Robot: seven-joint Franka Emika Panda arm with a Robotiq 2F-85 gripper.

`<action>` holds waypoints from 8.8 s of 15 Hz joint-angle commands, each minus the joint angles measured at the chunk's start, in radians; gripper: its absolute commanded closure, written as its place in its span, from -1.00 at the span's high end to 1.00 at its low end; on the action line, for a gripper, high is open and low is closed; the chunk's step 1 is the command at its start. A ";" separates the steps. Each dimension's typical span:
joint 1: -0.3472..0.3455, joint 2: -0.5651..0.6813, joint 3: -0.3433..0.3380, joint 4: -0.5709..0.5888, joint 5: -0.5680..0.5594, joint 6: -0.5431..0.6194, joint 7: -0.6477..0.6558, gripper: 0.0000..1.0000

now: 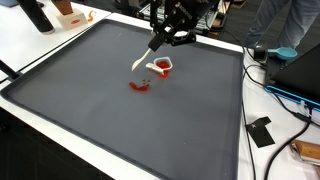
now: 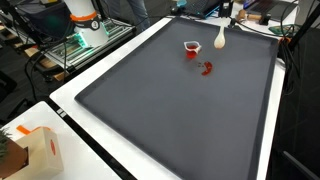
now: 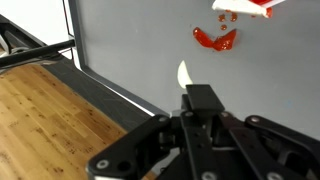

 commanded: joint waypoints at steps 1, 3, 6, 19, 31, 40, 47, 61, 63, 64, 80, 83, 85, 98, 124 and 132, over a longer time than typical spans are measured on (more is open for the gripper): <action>0.012 0.023 0.003 -0.027 -0.107 0.025 0.079 -0.94; 0.010 0.039 0.010 -0.029 -0.135 0.031 0.100 -0.94; 0.001 0.064 0.018 -0.027 -0.156 0.056 0.111 -0.94; -0.069 0.091 0.018 -0.012 -0.085 0.153 0.052 -0.94; -0.162 0.039 0.000 0.000 0.236 0.266 -0.165 -0.94; -0.231 -0.015 -0.005 0.006 0.559 0.248 -0.397 -0.94; -0.297 -0.033 0.010 0.006 0.769 0.240 -0.560 -0.94; -0.475 -0.051 0.033 -0.033 1.230 0.162 -0.908 -0.94; -0.502 -0.053 0.032 -0.048 1.297 0.144 -0.958 -0.94; -0.516 -0.054 0.033 -0.057 1.333 0.135 -0.988 -0.94; -0.589 -0.034 -0.008 -0.161 1.650 0.086 -1.261 -0.94; -0.584 -0.029 -0.018 -0.172 1.673 0.084 -1.280 -0.94; -0.582 -0.025 -0.022 -0.177 1.682 0.085 -1.287 -0.94; -0.561 -0.020 -0.042 -0.191 1.656 0.107 -1.236 -0.94; -0.474 -0.197 -0.058 -0.200 1.365 0.115 -0.974 -0.94; -0.415 -0.278 -0.046 -0.200 1.176 0.101 -0.856 -0.94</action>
